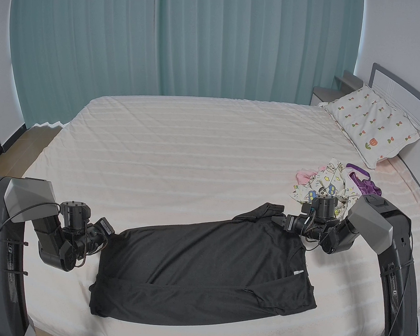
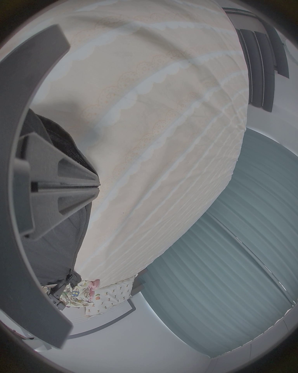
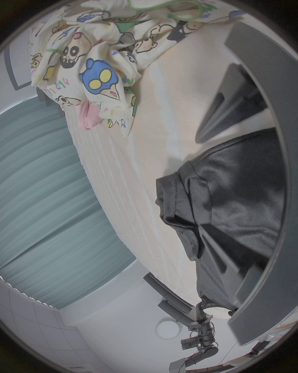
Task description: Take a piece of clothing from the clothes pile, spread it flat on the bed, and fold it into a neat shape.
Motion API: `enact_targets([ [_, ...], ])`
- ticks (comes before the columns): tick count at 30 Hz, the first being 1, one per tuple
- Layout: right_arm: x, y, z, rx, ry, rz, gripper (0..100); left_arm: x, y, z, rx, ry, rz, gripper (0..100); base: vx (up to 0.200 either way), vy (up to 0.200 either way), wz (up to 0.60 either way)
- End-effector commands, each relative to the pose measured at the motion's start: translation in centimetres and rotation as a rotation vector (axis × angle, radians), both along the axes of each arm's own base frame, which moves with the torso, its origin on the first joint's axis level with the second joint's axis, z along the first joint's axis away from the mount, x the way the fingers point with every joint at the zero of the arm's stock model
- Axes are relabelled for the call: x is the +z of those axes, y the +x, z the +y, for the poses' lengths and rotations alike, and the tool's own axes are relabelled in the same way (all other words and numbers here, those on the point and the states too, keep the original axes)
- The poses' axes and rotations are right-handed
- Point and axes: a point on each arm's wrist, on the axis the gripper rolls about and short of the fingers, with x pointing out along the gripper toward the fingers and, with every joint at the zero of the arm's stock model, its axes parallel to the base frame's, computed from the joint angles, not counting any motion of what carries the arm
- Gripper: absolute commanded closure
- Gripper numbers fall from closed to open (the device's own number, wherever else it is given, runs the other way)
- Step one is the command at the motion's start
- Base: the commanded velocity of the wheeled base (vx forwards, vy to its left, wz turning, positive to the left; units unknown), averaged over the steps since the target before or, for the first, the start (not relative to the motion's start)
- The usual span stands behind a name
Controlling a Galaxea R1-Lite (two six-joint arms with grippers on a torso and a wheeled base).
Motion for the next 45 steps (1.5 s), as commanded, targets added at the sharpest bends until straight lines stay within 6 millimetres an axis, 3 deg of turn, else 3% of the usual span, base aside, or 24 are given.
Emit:
enact_targets([
  [1, -0.9, 0.2, 0.1, 0.001, 0.001, 0.003, 100, 0.0, 0.1, 0.0, 0.001, -0.001, -0.002, 100, 0.000, 0.000, 0.00],
  [9, 0.4, -0.8, -1.6, -0.034, 0.014, -0.022, 100, 0.1, 0.0, 0.1, 0.006, -0.003, -0.002, 100, 0.000, 0.000, 0.00],
  [19, 2.0, -1.7, -1.9, -0.046, 0.050, -0.091, 100, 1.7, 0.4, 0.7, 0.035, -0.006, -0.055, 100, 0.000, 0.000, 0.00],
  [32, 1.9, -2.1, -1.6, -0.055, 0.058, -0.087, 100, 2.7, 0.6, 2.6, 0.088, -0.006, -0.105, 100, 0.000, 0.000, 0.00],
  [45, 1.6, -4.4, -1.2, 0.022, 0.089, -0.020, 100, 3.0, 0.8, 3.9, 0.126, -0.013, -0.122, 100, 0.000, 0.000, 0.00],
])
